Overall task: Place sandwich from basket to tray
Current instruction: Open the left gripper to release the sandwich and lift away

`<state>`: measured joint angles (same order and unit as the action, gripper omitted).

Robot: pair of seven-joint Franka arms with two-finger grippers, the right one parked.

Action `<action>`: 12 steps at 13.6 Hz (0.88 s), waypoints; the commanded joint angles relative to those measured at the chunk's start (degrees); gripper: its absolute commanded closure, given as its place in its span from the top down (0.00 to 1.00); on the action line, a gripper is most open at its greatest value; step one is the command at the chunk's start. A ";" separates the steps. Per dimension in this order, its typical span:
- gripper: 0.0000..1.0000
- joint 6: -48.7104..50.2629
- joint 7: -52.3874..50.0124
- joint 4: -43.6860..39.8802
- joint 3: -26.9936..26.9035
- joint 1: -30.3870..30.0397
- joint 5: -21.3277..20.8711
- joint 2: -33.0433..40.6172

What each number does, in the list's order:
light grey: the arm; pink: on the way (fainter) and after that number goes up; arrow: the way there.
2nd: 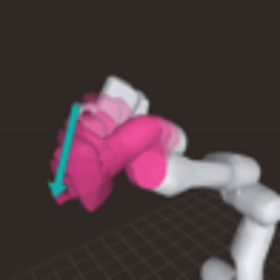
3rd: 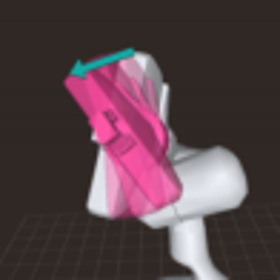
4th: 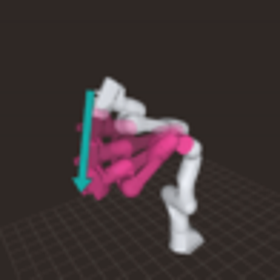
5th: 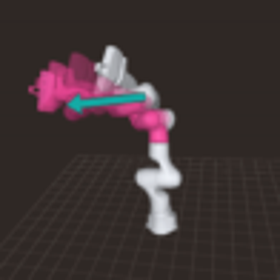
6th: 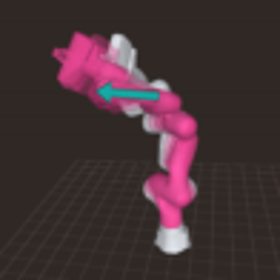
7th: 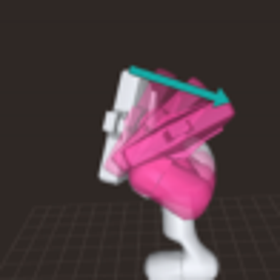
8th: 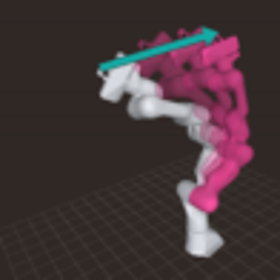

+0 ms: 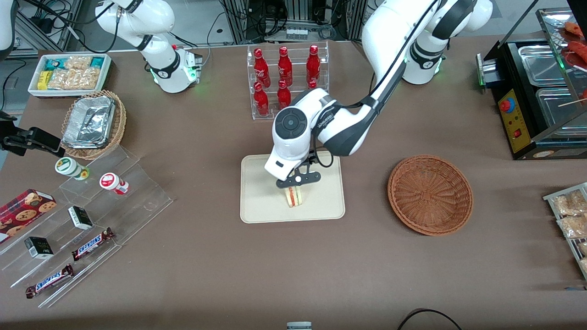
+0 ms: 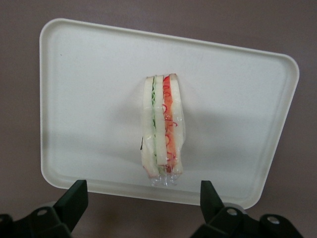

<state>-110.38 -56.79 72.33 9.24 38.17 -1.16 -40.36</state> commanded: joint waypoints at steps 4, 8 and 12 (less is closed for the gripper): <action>1.00 1.39 -0.96 1.75 -5.36 -0.03 -1.57 4.92; 1.00 8.06 11.15 8.60 -5.37 -6.08 1.23 12.30; 1.00 8.25 24.94 19.66 -5.37 -13.37 2.83 22.75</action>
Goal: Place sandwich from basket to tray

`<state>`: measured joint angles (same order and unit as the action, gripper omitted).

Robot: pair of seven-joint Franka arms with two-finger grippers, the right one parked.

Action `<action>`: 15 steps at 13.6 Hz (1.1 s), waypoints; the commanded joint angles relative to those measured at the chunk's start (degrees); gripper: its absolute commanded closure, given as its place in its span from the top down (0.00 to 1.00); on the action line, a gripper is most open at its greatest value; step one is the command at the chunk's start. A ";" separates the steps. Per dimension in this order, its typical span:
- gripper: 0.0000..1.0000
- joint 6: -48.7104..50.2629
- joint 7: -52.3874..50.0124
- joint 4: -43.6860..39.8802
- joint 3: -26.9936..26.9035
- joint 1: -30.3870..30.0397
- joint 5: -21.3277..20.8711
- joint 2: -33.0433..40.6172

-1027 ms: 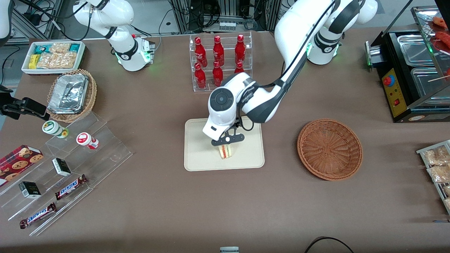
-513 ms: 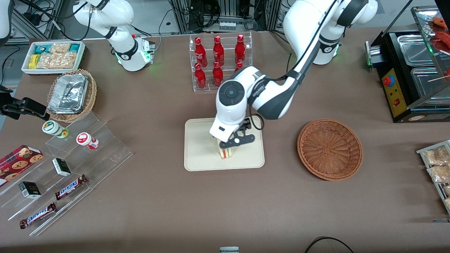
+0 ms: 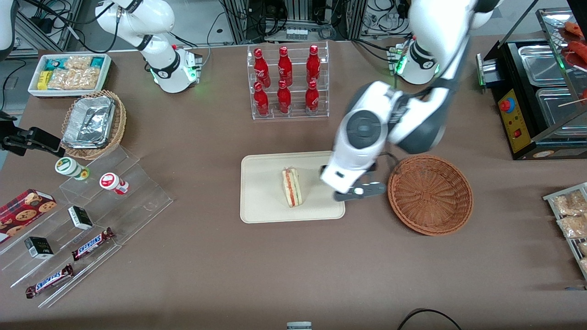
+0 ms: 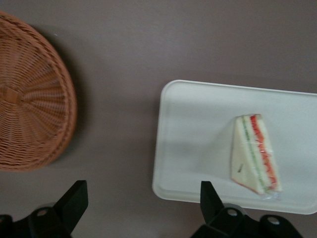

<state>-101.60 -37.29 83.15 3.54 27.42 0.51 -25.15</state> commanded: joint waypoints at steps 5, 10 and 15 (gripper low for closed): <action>1.00 -0.27 18.72 17.55 0.33 -9.82 1.60 16.61; 1.00 7.10 33.22 19.42 0.24 -18.09 1.95 22.07; 1.00 11.67 37.89 18.98 0.15 -23.80 1.25 26.46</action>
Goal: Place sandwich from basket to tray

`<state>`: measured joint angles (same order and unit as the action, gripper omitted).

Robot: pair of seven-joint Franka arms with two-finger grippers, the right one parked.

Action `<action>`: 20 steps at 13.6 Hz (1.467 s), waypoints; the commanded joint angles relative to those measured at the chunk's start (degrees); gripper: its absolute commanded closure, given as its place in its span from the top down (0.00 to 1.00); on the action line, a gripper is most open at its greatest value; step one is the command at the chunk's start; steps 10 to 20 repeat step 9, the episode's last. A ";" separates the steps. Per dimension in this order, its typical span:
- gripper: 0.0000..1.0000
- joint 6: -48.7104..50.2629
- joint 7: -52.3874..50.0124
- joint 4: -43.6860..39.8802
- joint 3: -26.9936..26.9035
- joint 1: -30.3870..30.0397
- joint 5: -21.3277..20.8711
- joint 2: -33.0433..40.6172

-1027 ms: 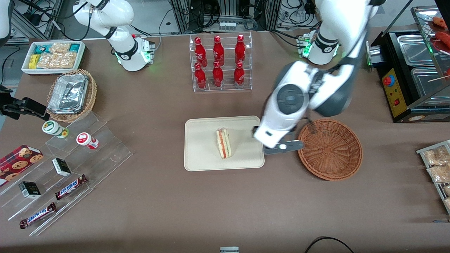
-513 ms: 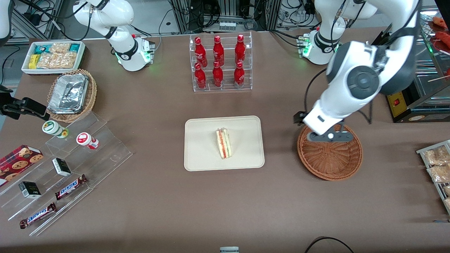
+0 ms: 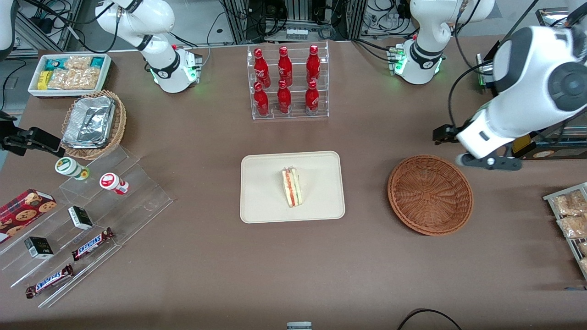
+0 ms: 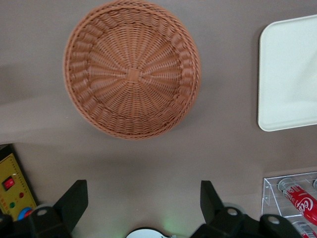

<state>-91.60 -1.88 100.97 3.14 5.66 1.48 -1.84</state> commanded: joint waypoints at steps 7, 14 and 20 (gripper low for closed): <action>1.00 7.74 3.99 -3.58 -4.53 -4.17 -0.25 7.29; 1.00 8.28 3.99 -4.37 -4.99 -4.17 -0.78 7.12; 1.00 8.28 3.99 -4.37 -4.99 -4.17 -0.78 7.12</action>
